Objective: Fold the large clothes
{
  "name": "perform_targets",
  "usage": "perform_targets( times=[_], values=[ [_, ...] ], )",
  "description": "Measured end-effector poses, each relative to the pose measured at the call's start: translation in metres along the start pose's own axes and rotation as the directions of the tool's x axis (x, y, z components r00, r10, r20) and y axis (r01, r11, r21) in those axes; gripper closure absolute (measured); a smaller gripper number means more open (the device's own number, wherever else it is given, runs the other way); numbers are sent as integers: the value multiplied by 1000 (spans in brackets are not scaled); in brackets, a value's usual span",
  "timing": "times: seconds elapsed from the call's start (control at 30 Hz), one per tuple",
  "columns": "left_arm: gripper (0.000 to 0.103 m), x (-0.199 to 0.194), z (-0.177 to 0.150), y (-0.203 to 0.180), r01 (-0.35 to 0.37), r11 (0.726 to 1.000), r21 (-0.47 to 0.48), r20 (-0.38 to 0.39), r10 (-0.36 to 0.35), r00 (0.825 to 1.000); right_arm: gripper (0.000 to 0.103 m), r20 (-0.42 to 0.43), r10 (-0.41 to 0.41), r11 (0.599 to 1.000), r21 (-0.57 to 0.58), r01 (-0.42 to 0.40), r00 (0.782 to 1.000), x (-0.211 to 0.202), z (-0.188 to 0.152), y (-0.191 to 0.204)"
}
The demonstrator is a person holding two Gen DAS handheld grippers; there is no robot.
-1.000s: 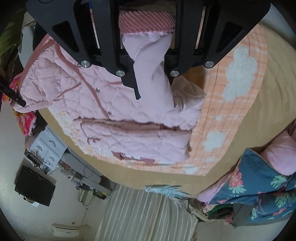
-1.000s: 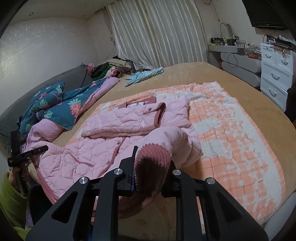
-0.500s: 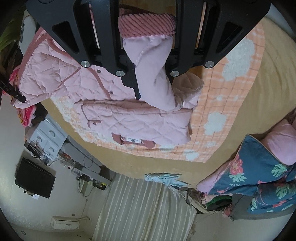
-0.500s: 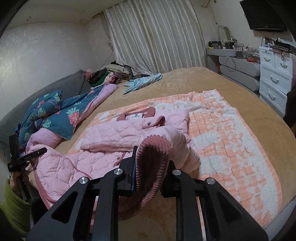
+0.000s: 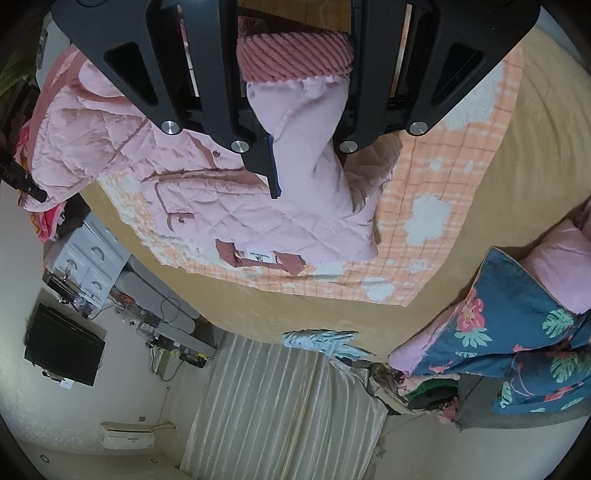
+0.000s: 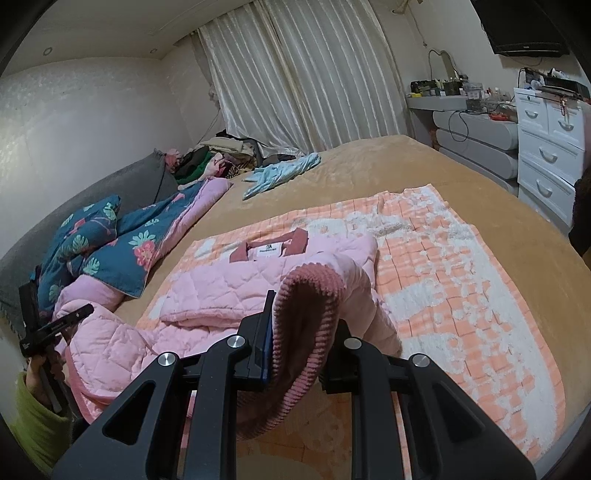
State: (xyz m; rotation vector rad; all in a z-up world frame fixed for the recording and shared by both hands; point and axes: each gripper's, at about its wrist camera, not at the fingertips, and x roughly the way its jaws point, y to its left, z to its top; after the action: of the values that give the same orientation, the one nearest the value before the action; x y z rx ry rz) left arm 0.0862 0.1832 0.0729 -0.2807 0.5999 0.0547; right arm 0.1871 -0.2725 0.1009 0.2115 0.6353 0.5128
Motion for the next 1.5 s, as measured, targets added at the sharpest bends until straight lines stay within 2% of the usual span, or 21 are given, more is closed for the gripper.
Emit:
perform_targets(
  times=[0.53, 0.87, 1.2, 1.33, 1.43, 1.5],
  values=[
    [95, 52, 27, 15, -82, 997, -12, -2, 82, 997, 86, -24, -33, 998, 55, 34, 999, 61, 40, -22],
    [95, 83, 38, 23, -83, 995, -46, -11, 83, 997, 86, -61, -72, 995, 69, 76, 996, 101, 50, -34],
    [94, 132, 46, 31, -88, 994, -70, -58, 84, 995, 85, -118, -86, 986, 130, 101, 989, 145, 50, -56],
    [94, 152, 48, 36, -87, 993, -79, -85, 80, 993, 83, -146, -60, 981, 175, 86, 987, 161, 51, -64],
    [94, 167, 48, 40, -90, 992, -92, -107, 80, 991, 78, -161, -1, 966, 254, 42, 987, 174, 53, -76],
    [94, 175, 48, 43, -97, 991, -96, -120, 85, 989, 59, -161, 62, 950, 313, -9, 985, 183, 56, -85]
  ],
)
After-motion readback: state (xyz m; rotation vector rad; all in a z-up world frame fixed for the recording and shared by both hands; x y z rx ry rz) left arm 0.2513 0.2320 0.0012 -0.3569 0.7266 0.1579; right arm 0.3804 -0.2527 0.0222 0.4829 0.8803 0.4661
